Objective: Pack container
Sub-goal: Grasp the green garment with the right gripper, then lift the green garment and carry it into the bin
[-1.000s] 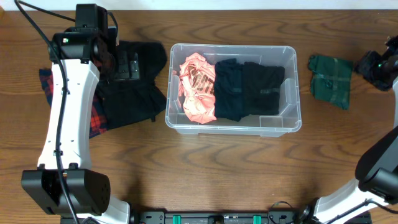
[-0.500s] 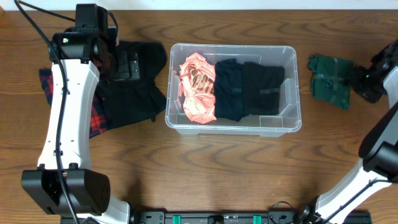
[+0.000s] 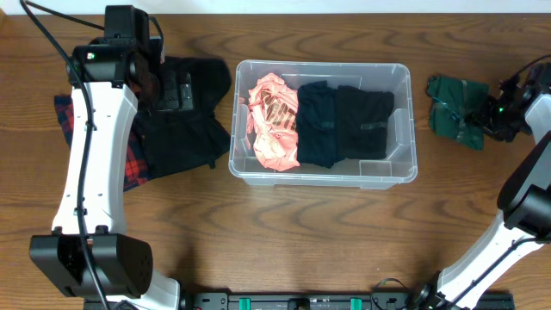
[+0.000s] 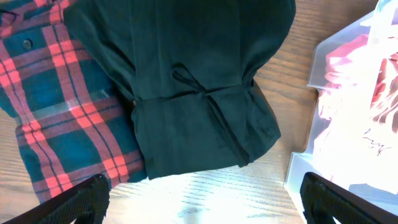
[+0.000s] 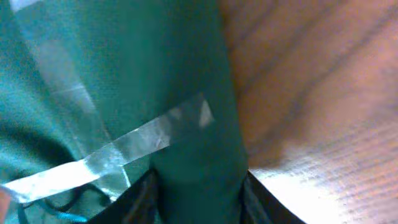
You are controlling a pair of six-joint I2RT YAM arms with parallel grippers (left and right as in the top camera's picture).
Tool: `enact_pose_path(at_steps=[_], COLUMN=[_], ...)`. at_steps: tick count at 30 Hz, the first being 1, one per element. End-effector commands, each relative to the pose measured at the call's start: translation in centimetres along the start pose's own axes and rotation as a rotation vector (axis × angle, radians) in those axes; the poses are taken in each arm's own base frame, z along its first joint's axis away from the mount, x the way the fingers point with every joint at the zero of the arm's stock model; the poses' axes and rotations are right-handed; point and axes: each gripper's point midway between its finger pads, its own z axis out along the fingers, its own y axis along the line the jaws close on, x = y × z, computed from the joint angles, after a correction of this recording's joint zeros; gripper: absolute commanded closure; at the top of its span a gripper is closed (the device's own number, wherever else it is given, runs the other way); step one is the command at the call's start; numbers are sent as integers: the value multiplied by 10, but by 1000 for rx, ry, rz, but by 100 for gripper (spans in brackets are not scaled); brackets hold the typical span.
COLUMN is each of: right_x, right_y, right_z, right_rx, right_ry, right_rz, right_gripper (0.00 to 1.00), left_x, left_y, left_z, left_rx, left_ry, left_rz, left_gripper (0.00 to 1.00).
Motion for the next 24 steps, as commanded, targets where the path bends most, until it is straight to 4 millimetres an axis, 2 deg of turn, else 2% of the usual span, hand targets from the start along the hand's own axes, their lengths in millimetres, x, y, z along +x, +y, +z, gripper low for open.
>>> enact_pose_path(at_steps=[1, 3, 5, 8, 9, 14, 18, 24], right_x=[12, 13, 13, 11, 9, -5, -19, -36], right_y=[5, 5, 6, 17, 22, 37, 45, 69], right_z=[19, 19, 19, 15, 12, -14, -50, -130], right_rx=[-60, -60, -69, -140, -175, -304, -341, -345], right_ry=[53, 55, 55, 49, 43, -9, -81, -238], right_rz=[-30, -29, -29, -27, -25, -19, -33, -112], right_gripper=[63, 66, 80, 91, 99, 99, 99, 99], left_x=[-4, -4, -4, -4, -4, -4, -4, -4], left_y=[2, 2, 2, 2, 2, 2, 2, 2], left_z=[-3, -3, -3, -3, -3, -3, -3, -3], left_rx=[-10, -10, -10, -10, -10, -10, -10, -10], left_ry=[-14, -14, -14, -14, -14, -14, -14, -14], left_rz=[-11, -11, -11, -11, -11, -12, -11, -11], left_gripper=[2, 2, 2, 2, 2, 2, 2, 2])
